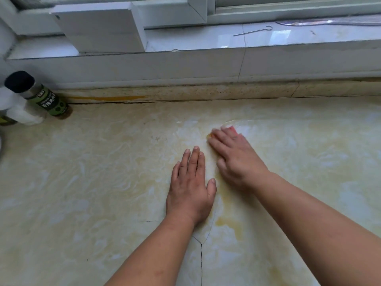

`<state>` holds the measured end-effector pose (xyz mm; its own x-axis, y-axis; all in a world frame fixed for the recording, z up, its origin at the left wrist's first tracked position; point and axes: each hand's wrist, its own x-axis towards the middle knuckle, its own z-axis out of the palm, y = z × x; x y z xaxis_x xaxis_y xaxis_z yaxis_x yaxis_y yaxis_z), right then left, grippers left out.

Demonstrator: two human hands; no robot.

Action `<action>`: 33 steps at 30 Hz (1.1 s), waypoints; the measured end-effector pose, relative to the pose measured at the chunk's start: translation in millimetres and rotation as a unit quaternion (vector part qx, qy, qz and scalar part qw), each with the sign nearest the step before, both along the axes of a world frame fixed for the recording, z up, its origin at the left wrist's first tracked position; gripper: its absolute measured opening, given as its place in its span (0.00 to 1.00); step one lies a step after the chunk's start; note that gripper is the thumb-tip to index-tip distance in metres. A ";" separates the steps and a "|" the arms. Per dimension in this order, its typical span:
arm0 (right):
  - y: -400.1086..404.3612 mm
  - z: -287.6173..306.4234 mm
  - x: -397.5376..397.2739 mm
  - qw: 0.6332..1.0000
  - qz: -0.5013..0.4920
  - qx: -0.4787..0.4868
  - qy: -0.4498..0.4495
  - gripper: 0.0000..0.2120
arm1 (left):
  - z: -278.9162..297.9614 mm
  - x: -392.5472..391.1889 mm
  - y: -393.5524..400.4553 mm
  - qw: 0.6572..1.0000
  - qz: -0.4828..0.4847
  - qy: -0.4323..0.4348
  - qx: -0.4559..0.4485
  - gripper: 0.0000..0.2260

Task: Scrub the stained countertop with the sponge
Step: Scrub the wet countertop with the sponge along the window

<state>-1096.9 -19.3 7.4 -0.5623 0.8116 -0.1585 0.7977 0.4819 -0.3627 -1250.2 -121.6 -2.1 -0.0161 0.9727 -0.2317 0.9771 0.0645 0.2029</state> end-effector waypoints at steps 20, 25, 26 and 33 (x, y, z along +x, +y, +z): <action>6.3 2.6 -2.1 0.995 -0.100 -0.006 -0.014 0.31 | 0.8 -0.1 -0.2 1.000 0.004 -0.007 0.005 0.38; -17.6 3.7 -16.7 1.000 -0.021 -0.023 -0.005 0.31 | 1.7 -0.6 -0.6 1.000 0.003 -0.013 0.006 0.38; -28.9 2.1 -6.4 1.000 -0.009 -0.021 -0.009 0.32 | 1.7 -0.9 -0.7 1.000 0.004 -0.017 0.010 0.38; -119.1 1.9 41.4 0.998 -0.063 -0.015 -0.021 0.32 | 0.5 -0.2 -0.5 0.999 0.013 -0.036 0.018 0.38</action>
